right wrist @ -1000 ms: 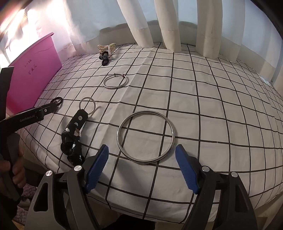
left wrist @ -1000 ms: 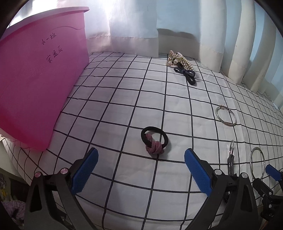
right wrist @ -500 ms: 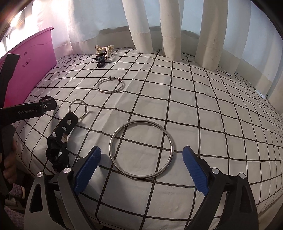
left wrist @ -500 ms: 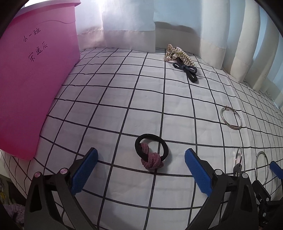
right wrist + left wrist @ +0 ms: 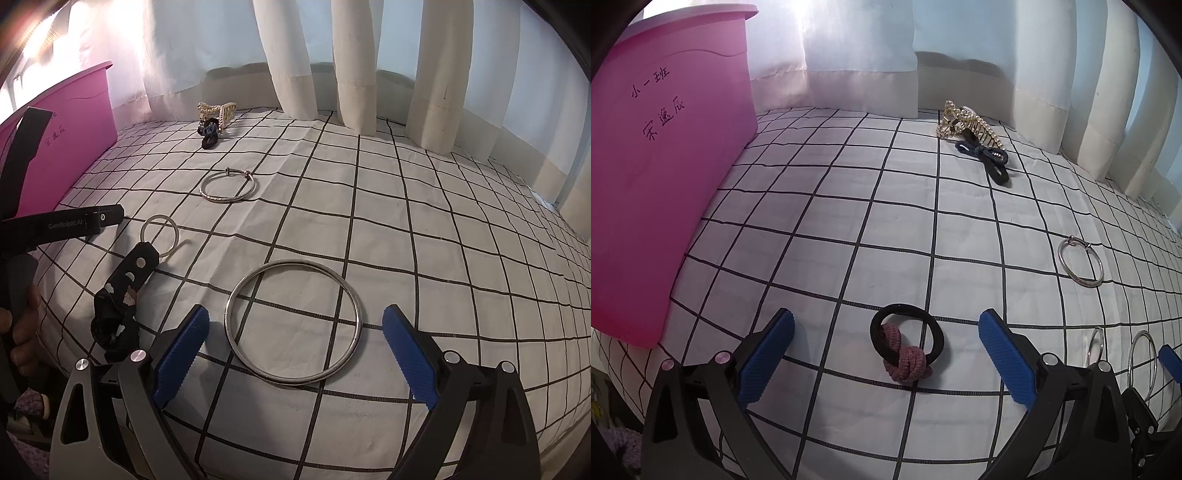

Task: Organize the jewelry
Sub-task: 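Grasp the black hair tie with the left tool while the right tool grasps the silver ring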

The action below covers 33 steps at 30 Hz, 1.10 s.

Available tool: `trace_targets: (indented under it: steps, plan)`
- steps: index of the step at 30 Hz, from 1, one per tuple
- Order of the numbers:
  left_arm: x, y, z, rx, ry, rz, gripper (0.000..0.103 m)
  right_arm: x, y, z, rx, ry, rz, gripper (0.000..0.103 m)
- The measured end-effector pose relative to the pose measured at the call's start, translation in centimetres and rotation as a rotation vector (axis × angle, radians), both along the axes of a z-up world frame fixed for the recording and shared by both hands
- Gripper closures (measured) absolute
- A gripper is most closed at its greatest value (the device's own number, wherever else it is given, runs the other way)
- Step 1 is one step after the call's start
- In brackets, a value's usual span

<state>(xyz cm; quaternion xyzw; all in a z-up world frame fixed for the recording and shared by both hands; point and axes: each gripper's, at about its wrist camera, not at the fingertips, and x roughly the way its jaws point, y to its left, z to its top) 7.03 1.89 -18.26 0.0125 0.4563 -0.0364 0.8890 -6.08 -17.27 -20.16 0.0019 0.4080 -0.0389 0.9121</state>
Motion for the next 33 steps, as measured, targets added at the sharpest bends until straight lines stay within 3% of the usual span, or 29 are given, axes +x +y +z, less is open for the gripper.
trace_targets:
  steps: [8, 9, 11, 13, 16, 19, 20, 33]
  plan:
    - [-0.8, 0.1, 0.1, -0.003, -0.010, -0.006, 0.008, 0.0, 0.0, 0.2, 0.004, 0.010, 0.017, 0.016]
    - [-0.9, 0.1, 0.1, -0.004, -0.011, -0.007, 0.008, 0.1, 0.0, 0.2, 0.004, 0.009, 0.027, 0.017]
    - [-1.0, 0.1, 0.2, -0.005, -0.012, -0.006, 0.011, 0.0, 0.4, 0.4, -0.002, 0.003, 0.046, 0.030]
    - [-1.2, -0.1, 0.3, -0.005, -0.016, -0.016, 0.017, 0.0, 0.5, 0.4, 0.000, 0.006, 0.047, 0.031]
    - [-1.4, -0.6, 0.7, -0.007, -0.024, -0.043, 0.034, 0.0, 0.5, 0.4, 0.003, 0.003, 0.052, 0.031]
    - [-1.6, -0.8, 1.0, -0.012, -0.029, -0.066, 0.070, 0.0, 0.4, 0.5, 0.012, 0.001, 0.051, 0.031]
    - [-1.6, -0.8, 1.1, -0.018, -0.025, -0.070, 0.089, 0.0, 0.3, 0.5, 0.016, 0.000, 0.051, 0.031]
    - [-2.7, -0.3, 2.3, -0.057, -0.046, -0.067, 0.089, -0.2, -0.6, 1.1, 0.050, -0.008, 0.038, 0.032]
